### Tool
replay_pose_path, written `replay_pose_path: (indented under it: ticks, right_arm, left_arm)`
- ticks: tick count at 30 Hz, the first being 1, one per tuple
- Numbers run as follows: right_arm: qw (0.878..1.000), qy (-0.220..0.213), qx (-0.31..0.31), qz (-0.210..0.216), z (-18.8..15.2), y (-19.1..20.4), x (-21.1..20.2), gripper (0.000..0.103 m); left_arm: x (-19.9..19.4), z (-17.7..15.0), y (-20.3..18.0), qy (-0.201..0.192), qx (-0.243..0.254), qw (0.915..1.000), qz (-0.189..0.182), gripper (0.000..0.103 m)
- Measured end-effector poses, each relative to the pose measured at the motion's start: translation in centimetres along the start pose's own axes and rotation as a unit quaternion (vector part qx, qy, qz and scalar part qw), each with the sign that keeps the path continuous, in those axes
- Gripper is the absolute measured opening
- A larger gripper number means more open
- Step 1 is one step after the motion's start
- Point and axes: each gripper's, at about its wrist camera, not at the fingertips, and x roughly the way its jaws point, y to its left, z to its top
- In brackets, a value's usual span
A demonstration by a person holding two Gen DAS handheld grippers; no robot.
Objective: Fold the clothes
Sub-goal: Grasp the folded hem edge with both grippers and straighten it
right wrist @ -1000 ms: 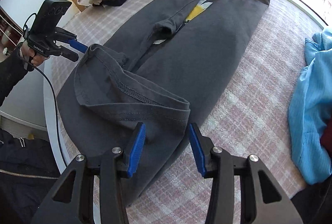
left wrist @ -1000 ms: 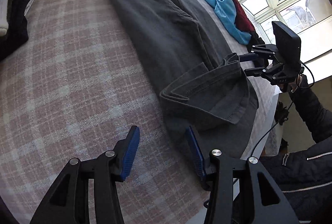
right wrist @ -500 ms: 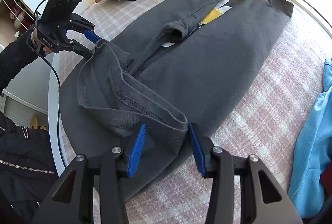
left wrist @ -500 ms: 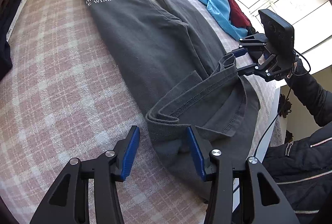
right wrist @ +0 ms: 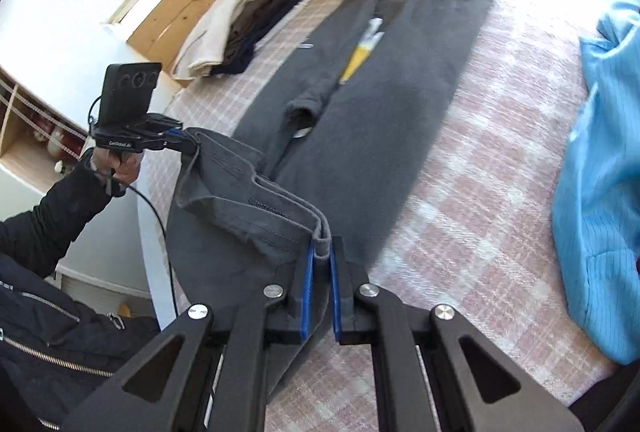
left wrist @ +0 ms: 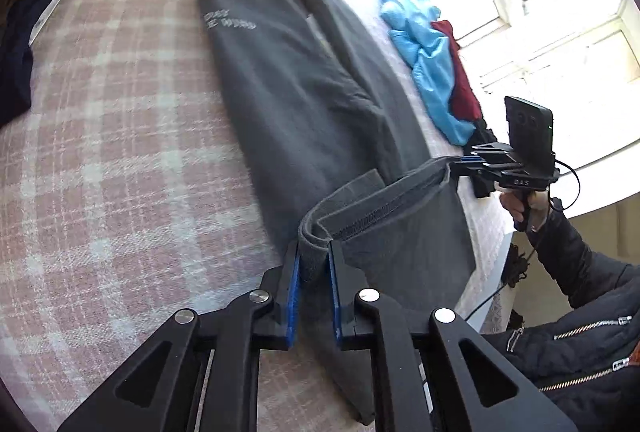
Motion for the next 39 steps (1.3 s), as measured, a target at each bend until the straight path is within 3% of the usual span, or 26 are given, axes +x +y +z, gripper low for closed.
replay_pose_path:
  ticks: [1,3,4,5,7,12,14,17,22,27,30,31,32,36,39]
  right_arm:
    - [1.000,0.010,0.014,-0.018,0.0,-0.6,0.6,0.011]
    - [0.998,0.033,0.026,-0.040,-0.2,-0.6,1.2,0.024]
    - [0.998,0.035,0.016,-0.044,-0.2,-0.1,0.9,0.036]
    - [0.998,0.034,0.006,-0.050,-0.3,0.4,0.6,0.040]
    - [0.997,0.013,-0.015,-0.069,-0.4,1.3,-0.8,0.040]
    - [0.998,-0.020,-0.009,-0.061,-1.0,2.4,-2.8,0.040]
    - [0.997,-0.007,-0.012,-0.070,-1.1,3.1,-1.3,0.040]
    - [0.992,0.016,0.006,-0.124,-1.4,2.5,0.5,0.040]
    - [0.994,0.015,0.038,-0.104,-1.7,1.9,0.9,0.040]
    - [0.993,0.022,0.006,-0.118,-1.3,3.0,2.3,0.040]
    - [0.993,0.014,-0.006,-0.117,-1.1,3.2,2.7,0.038]
    - [0.992,0.008,-0.012,-0.121,-1.0,3.5,2.6,0.028]
    - [0.992,0.001,-0.021,-0.125,-1.0,3.8,2.3,0.017]
    - [0.992,-0.028,-0.058,-0.106,-0.9,5.4,0.6,0.009]
    - [0.993,-0.027,-0.068,-0.097,-0.9,5.6,-0.3,0.009]
  left_arm:
    - [0.2,-0.1,0.2,0.004,-0.005,1.0000,0.000,0.019]
    - [-0.6,-0.8,-0.8,0.002,0.014,0.9999,0.007,0.030]
    - [-1.1,-1.2,-1.4,0.000,0.024,0.9996,0.011,0.033]
    - [-1.7,-1.6,-2.0,-0.003,0.034,0.9993,0.015,0.033]
    - [-2.8,-2.3,-3.2,-0.011,0.051,0.9984,0.022,0.035]
    - [-1.7,-3.1,-6.6,-0.005,0.120,0.9922,0.032,0.036]
    - [-0.8,-2.5,-6.3,-0.001,0.115,0.9914,0.062,0.036]
    - [-0.7,-1.9,-5.4,-0.012,0.099,0.9910,0.089,0.036]
    - [-0.5,-2.0,-4.6,-0.011,0.107,0.9847,0.137,0.036]
    - [0.8,-1.3,-4.2,-0.005,0.107,0.9839,0.143,0.036]
    - [0.8,-1.0,-4.2,-0.012,0.108,0.9840,0.141,0.030]
    - [0.7,-1.0,-4.1,-0.013,0.107,0.9848,0.136,0.014]
    - [0.5,-1.0,-4.0,-0.014,0.108,0.9856,0.130,0.010]
    - [-0.4,-1.3,-4.5,-0.014,0.130,0.9868,0.095,0.006]
    - [-0.9,-1.1,-4.4,-0.019,0.140,0.9876,0.068,0.008]
